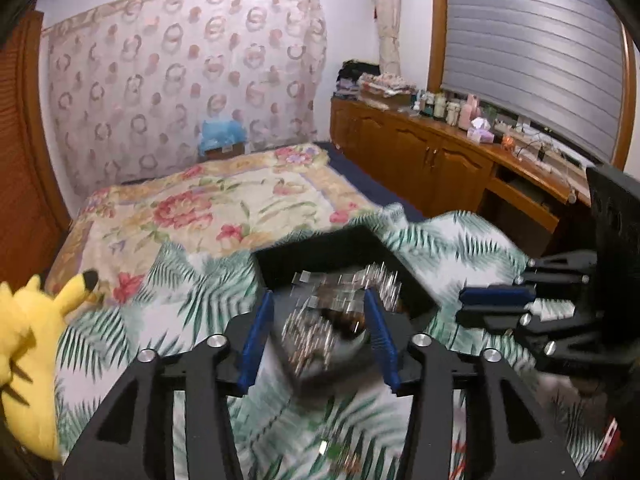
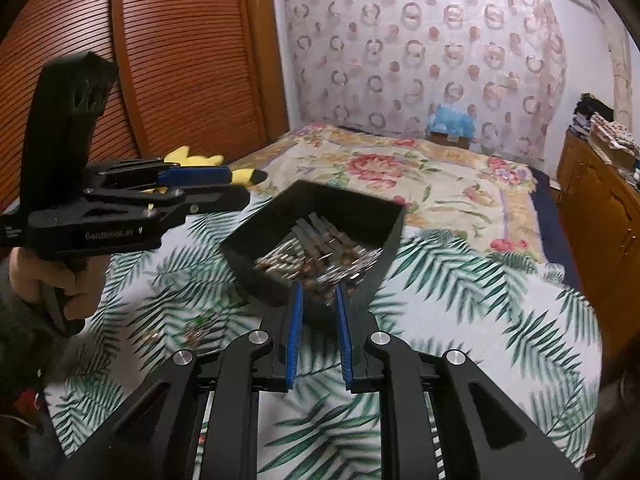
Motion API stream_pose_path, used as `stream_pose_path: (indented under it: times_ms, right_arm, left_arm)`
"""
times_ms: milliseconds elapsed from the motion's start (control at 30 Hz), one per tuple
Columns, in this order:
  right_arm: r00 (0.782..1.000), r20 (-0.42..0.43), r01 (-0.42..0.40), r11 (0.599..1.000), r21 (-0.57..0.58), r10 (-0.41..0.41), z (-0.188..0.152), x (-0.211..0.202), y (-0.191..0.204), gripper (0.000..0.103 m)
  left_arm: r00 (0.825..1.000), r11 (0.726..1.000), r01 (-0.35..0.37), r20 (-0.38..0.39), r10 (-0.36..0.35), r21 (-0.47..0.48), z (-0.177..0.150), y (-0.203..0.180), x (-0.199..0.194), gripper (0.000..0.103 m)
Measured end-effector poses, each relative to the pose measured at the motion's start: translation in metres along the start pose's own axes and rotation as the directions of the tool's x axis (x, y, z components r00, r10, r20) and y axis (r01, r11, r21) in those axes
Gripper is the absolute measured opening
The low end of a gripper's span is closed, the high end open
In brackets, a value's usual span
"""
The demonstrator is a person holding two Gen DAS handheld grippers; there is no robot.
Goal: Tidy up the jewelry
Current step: 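Lower the hairpins into the black box with the left gripper while the right lowers the bead bracelet in, then grasp the gold ring with the left gripper while the right grasps the red string bracelet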
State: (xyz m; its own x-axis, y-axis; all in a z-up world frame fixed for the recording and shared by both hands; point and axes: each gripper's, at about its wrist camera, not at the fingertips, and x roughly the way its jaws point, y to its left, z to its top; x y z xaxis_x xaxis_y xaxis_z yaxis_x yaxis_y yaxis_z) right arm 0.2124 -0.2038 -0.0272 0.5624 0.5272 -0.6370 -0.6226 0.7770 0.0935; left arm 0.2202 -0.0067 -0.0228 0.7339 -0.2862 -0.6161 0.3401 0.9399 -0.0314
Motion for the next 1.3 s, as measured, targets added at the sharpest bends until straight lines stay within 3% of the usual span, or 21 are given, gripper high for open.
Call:
stream_pose_path:
  times_ms: [167,400,567,933,967,1100,1200,1300]
  right_arm:
    - [0.998,-0.051,-0.041,0.999,-0.025,0.04,-0.018,0.011,0.021,0.031]
    - [0.99,-0.131,-0.072,0.993,-0.091,0.06,-0.036,0.031,0.047,0.031]
    - [0.98,-0.187,-0.087,0.989,-0.121,0.063,-0.047,0.041,0.058,0.031]
    - [0.977,-0.212,-0.067,0.977,-0.203,0.023,-0.048,0.047,0.077,0.031]
    - [0.978,-0.21,-0.062,0.976,-0.21,0.017,-0.048,0.047,0.078,0.029]
    - [0.979,-0.202,-0.041,0.974,-0.225,-0.005,-0.048,0.048,0.078,0.005]
    - [0.98,-0.196,-0.024,0.977,-0.214,-0.018,-0.049,0.047,0.073,0.003]
    - [0.983,-0.183,-0.012,0.982,-0.19,-0.023,-0.049,0.043,0.065,0.003]
  left_arm:
    - [0.996,0.998,-0.042,-0.074,0.039,-0.045,-0.04,0.017,-0.009,0.059]
    - [0.983,0.992,-0.098,-0.16,0.085,-0.075,-0.086,0.031,-0.019,0.068]
    - [0.979,0.992,-0.1,-0.186,0.084,-0.08,-0.101,0.03,-0.025,0.075]
    - [0.976,0.995,-0.065,-0.214,0.047,-0.075,-0.115,0.02,-0.028,0.076]
    - [0.976,0.995,-0.064,-0.214,0.047,-0.073,-0.115,0.019,-0.028,0.076]
    - [0.975,0.996,-0.069,-0.216,0.057,-0.051,-0.116,0.013,-0.027,0.076]
    - [0.974,0.997,-0.082,-0.214,0.077,-0.014,-0.117,0.006,-0.026,0.074]
    - [0.974,0.997,-0.078,-0.215,0.077,0.003,-0.118,0.002,-0.027,0.061]
